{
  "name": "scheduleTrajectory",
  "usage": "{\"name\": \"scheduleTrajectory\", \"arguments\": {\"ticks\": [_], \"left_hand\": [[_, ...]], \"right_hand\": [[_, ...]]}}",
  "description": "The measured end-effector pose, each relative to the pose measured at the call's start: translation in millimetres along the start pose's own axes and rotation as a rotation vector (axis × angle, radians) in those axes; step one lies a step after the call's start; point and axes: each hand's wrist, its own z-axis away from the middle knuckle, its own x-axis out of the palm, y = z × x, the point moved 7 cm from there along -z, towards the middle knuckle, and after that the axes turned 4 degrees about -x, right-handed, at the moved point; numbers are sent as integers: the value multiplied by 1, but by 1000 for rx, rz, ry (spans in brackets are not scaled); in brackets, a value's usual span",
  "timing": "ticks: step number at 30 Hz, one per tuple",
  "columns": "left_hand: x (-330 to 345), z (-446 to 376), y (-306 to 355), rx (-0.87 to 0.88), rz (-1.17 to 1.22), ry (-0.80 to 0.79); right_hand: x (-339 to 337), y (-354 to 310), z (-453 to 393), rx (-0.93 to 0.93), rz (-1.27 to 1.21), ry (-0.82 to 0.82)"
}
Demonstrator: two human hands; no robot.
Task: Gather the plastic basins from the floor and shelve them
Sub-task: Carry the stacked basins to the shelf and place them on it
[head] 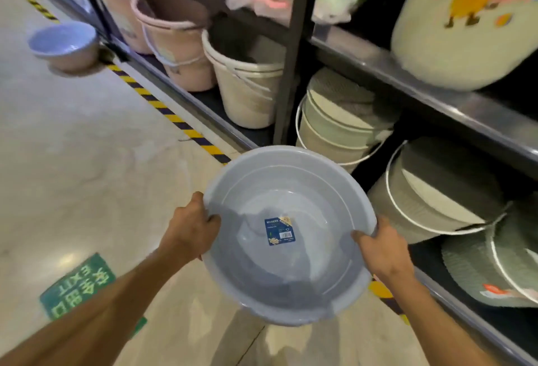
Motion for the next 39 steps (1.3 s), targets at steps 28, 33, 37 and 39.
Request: {"name": "scheduleTrajectory", "arguments": {"ticks": [28, 33, 37, 39], "left_hand": [[-731, 130, -1, -329, 288, 489], [-787, 42, -9, -315, 254, 500], [-841, -38, -8, -340, 261, 503], [-868, -75, -9, -339, 258, 511]], "right_hand": [[-80, -795, 124, -521, 71, -227], [-26, -873, 67, -526, 30, -249], [16, -953, 8, -549, 51, -237], [36, -991, -19, -543, 49, -257]]}}
